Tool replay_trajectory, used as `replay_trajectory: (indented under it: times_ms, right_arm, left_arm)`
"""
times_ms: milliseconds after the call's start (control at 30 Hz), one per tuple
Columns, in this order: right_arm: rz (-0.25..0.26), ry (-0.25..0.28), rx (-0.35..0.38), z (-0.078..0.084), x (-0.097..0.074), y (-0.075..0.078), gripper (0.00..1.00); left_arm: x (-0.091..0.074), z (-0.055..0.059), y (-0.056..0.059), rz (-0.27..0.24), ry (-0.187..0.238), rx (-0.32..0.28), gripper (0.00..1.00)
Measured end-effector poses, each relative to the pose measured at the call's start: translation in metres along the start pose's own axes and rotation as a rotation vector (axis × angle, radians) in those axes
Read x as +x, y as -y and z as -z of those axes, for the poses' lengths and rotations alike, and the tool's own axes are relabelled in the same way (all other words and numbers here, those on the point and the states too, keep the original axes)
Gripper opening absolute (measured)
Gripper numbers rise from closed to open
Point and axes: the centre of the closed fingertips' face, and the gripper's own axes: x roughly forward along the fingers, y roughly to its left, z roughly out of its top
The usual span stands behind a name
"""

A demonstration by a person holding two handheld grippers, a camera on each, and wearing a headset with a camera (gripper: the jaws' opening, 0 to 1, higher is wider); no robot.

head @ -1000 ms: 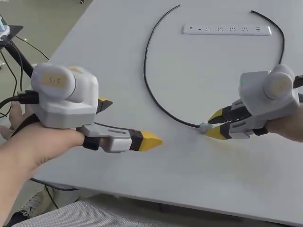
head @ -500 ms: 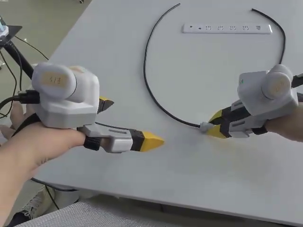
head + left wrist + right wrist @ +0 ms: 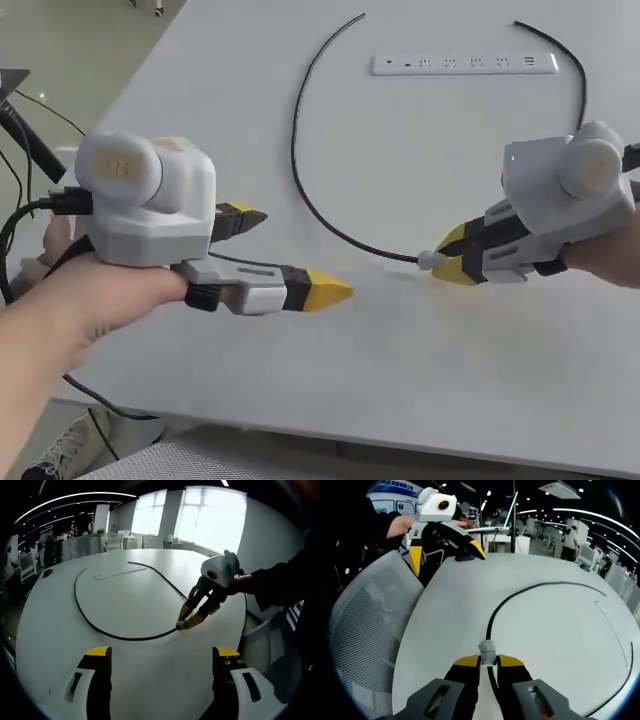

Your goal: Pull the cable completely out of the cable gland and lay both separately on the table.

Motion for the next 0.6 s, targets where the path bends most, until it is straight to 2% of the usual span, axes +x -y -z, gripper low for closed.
replay_trajectory:
  times_ms: [33,67,100,133,167,200,233,300,367,400,433,467,500,533,600]
  right_arm:
    - [0.004,0.007,-0.003,-0.002,-0.002,0.0,0.07]
    - [0.001,0.016,-0.008,-0.005,-0.005,0.0,0.07]
    - [-0.012,0.043,-0.015,-0.01,-0.009,-0.003,0.07]
    - [-0.007,0.047,-0.014,-0.012,-0.011,-0.003,0.07]
    - [-0.016,0.059,-0.022,-0.016,-0.015,-0.007,0.07]
    - [-0.026,0.07,-0.031,-0.019,-0.017,-0.009,0.07]
    - [-0.024,0.073,-0.041,-0.022,-0.02,-0.011,0.07]
    - [-0.036,0.093,-0.083,-0.03,-0.026,-0.018,0.07]
    - [-0.046,0.101,-0.123,-0.036,-0.031,-0.024,0.07]
    - [-0.052,0.11,-0.147,-0.04,-0.033,-0.027,0.07]
    - [-0.052,0.113,-0.162,-0.042,-0.036,-0.031,0.07]
    - [-0.057,0.113,-0.166,-0.043,-0.037,-0.032,0.07]
    - [-0.071,0.118,-0.189,-0.046,-0.039,-0.038,0.07]
    - [-0.074,0.123,-0.213,-0.049,-0.041,-0.041,0.07]
    - [-0.081,0.128,-0.241,-0.053,-0.043,-0.046,0.07]
  left_arm:
    - [0.002,-0.007,0.004,0.022,0.027,0.007,0.81]
    - [0.004,-0.012,0.011,0.069,0.049,0.004,0.78]
    - [0.006,-0.018,0.015,0.096,0.078,-0.022,0.73]
    - [0.008,-0.017,0.019,0.132,0.06,-0.063,0.67]
    - [0.008,-0.018,0.027,0.19,0.054,-0.081,0.61]
    - [0.012,-0.02,0.031,0.22,0.063,-0.121,0.55]
    - [0.014,-0.019,0.034,0.243,0.052,-0.131,0.53]
    - [0.02,-0.027,0.037,0.272,0.096,-0.141,0.5]
    - [0.02,-0.034,0.048,0.343,0.122,-0.197,0.47]
    - [0.02,-0.036,0.049,0.357,0.129,-0.204,0.44]
    - [0.02,-0.041,0.054,0.395,0.143,-0.238,0.4]
    - [0.02,-0.043,0.055,0.413,0.152,-0.257,0.37]
    - [0.022,-0.04,0.055,0.419,0.131,-0.257,0.34]
    - [0.025,-0.04,0.054,0.419,0.129,-0.251,0.33]
    - [0.027,-0.039,0.057,0.433,0.121,-0.232,0.36]
